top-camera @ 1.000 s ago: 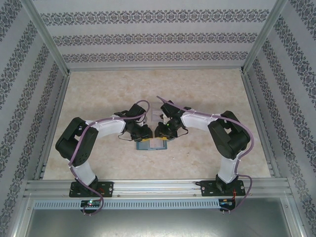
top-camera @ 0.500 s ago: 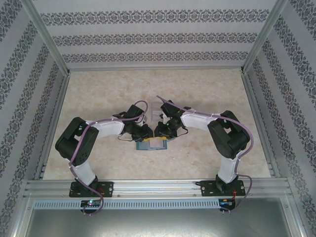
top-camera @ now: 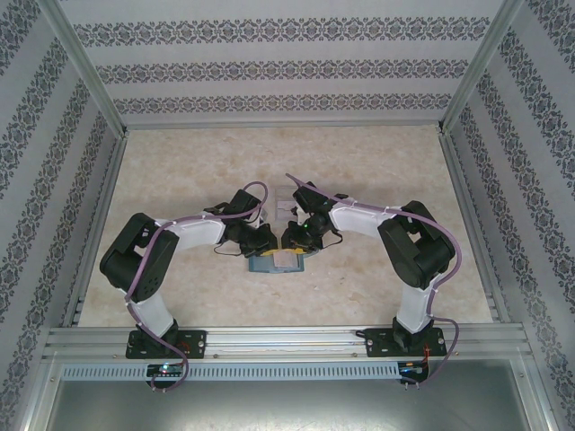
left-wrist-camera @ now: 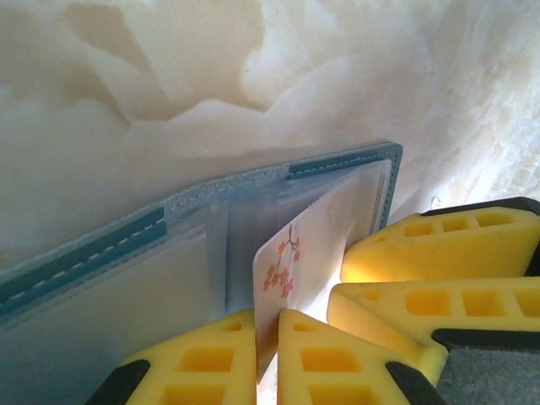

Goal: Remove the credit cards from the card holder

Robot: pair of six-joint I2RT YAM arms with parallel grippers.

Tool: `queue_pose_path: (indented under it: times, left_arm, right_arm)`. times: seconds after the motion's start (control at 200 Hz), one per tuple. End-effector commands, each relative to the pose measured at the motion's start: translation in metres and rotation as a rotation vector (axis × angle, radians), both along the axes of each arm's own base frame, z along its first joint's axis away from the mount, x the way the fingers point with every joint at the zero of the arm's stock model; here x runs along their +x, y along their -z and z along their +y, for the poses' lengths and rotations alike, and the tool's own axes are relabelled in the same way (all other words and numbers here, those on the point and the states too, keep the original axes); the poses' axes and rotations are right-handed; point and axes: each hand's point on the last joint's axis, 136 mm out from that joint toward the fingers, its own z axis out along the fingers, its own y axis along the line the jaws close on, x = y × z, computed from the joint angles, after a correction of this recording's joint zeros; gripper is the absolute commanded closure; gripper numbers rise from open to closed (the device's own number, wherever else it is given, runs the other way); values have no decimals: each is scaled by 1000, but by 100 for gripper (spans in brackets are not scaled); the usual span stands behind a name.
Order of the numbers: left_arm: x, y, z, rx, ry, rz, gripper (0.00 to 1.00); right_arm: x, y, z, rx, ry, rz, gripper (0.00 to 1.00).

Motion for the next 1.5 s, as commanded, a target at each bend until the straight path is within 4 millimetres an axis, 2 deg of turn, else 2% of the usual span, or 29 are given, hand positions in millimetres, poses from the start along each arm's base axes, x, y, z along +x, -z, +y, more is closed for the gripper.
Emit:
queue_pose_path:
  times: [0.0, 0.275, 0.64, 0.844, 1.214, 1.494]
  left_arm:
    - [-4, 0, 15, 58, 3, -7, 90]
    - [-13, 1, 35, 167, 37, -6, 90]
    - [-17, -10, 58, 321, 104, -14, 91]
    - [-14, -13, 56, 328, 122, -6, 89]
    - [-9, -23, 27, 194, 125, -9, 84]
    - [-9, -26, 17, 170, 130, -13, 84]
  right_arm:
    - [-4, 11, -15, -49, 9, 23, 70]
    - [-1, 9, -17, -49, 16, 15, 70]
    - [-1, 8, -17, -47, 13, 13, 70]
    - [-1, 6, -16, -46, 12, 11, 70]
    - [0, 5, -16, -43, 10, 8, 70]
    - [0, 5, -16, -43, 10, 9, 70]
